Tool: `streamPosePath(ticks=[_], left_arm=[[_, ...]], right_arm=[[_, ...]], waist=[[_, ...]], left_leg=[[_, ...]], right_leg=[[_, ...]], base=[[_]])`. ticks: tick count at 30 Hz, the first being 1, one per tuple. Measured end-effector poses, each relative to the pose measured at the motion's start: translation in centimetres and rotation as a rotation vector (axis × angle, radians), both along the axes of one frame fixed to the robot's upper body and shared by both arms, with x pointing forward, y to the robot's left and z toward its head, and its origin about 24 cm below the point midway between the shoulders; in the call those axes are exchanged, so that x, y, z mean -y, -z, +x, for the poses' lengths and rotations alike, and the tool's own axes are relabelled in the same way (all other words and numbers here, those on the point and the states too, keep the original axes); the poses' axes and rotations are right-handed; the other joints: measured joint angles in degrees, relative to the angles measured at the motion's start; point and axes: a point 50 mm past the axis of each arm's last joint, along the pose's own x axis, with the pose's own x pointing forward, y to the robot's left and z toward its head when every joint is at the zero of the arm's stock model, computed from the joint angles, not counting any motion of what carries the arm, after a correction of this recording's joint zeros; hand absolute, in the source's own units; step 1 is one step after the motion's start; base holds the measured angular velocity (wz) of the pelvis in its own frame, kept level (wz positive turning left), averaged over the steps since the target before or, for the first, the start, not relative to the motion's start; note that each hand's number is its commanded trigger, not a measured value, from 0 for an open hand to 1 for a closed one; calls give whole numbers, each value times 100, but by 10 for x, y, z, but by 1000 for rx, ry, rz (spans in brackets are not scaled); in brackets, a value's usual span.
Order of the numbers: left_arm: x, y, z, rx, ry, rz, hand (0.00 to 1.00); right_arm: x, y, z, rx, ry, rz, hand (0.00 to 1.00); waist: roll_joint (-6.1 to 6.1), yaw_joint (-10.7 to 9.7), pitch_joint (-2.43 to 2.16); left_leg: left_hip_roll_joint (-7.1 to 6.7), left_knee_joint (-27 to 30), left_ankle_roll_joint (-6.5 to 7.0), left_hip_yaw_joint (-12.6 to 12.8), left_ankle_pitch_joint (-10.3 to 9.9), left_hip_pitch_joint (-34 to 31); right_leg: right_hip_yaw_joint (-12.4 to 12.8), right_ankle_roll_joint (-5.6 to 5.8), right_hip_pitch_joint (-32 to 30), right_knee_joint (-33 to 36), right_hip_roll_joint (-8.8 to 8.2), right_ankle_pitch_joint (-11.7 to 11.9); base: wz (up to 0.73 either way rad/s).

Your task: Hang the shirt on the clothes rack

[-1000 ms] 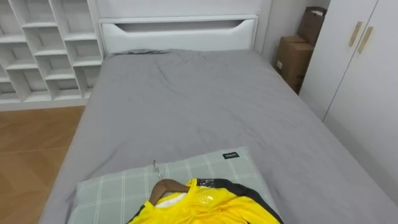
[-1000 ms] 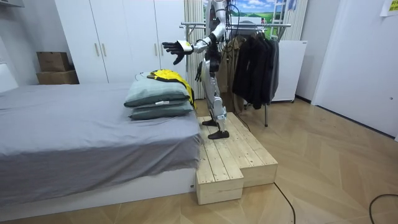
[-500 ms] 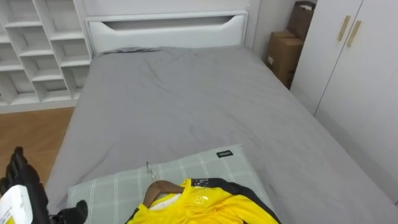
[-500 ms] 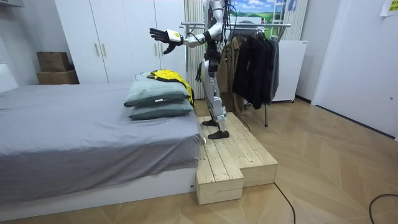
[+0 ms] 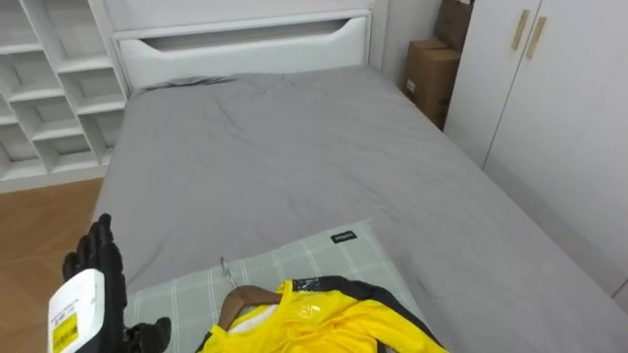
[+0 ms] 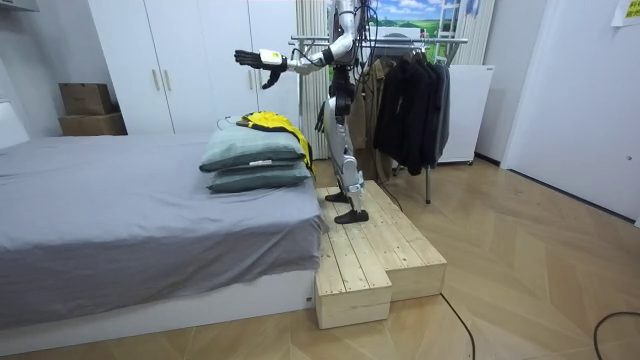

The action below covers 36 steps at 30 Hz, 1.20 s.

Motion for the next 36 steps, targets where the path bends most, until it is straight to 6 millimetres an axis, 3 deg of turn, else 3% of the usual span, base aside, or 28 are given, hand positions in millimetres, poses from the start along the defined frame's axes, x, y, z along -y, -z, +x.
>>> streamPosePath(ticks=[11, 21, 29, 36], left_arm=[[-1, 22, -7, -127, -31, -18, 0], [-3, 30, -9, -201, -39, -19, 0], [-11, 60, -26, -370, -112, -43, 0], [-7, 67, -24, -398, -124, -73, 0]], right_arm=[[3, 0, -7, -12, 35, -4, 0], [7, 1, -10, -34, 72, -47, 0], [10, 1, -17, -57, 112, -108, 0], [9, 1, -16, -55, 90, -136, 0]], waist=[[-81, -42, 13], [-90, -184, 0], [-65, -280, -19], [-61, -367, -20]], left_leg=[[-12, 3, 0, 70, 0, 93], [-12, 4, 0, 152, 0, 135], [3, -9, 0, 295, 0, 201], [6, -10, 0, 291, -2, 209]], right_leg=[[140, 1, 25, -7, 2, -1], [239, 1, 22, 5, 13, 0], [386, -1, 27, 26, 49, 1], [394, -2, 4, 90, 45, 2]], base=[[-6], [-4], [-9], [0]])
